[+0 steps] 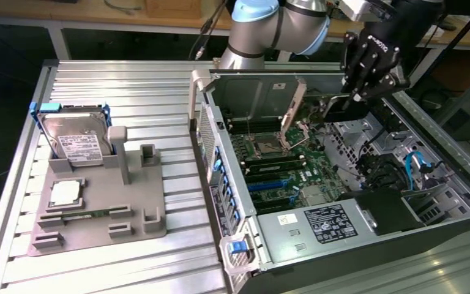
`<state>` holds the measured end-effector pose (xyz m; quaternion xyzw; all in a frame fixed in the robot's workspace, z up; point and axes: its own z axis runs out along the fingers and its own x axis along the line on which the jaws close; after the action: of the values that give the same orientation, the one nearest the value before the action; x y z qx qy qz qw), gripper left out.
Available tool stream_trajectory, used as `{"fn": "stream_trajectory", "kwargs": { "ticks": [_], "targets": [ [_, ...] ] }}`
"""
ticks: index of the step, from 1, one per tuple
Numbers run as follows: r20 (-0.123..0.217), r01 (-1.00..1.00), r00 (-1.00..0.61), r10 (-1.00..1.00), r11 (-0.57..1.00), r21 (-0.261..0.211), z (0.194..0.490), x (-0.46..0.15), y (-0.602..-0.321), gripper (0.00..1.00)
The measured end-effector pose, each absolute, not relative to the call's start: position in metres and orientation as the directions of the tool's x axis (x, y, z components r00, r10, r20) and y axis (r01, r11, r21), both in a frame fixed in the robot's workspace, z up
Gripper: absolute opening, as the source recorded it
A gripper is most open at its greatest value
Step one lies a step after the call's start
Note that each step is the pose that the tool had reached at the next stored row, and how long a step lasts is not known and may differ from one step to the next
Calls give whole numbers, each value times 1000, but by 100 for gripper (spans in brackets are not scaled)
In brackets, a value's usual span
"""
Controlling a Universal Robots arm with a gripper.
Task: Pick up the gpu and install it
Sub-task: 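Insert the gpu into the slot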
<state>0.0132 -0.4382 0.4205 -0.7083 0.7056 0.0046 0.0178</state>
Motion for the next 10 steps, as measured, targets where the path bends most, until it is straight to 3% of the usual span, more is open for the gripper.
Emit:
{"fn": "stream_trajectory", "kwargs": {
  "ticks": [6,10],
  "targets": [
    [-27,-995,-103,-994,103,-16,383,3,-437,27],
    [-26,-999,-40,-999,40,-16,355,-21,-434,27]
  ]
}}
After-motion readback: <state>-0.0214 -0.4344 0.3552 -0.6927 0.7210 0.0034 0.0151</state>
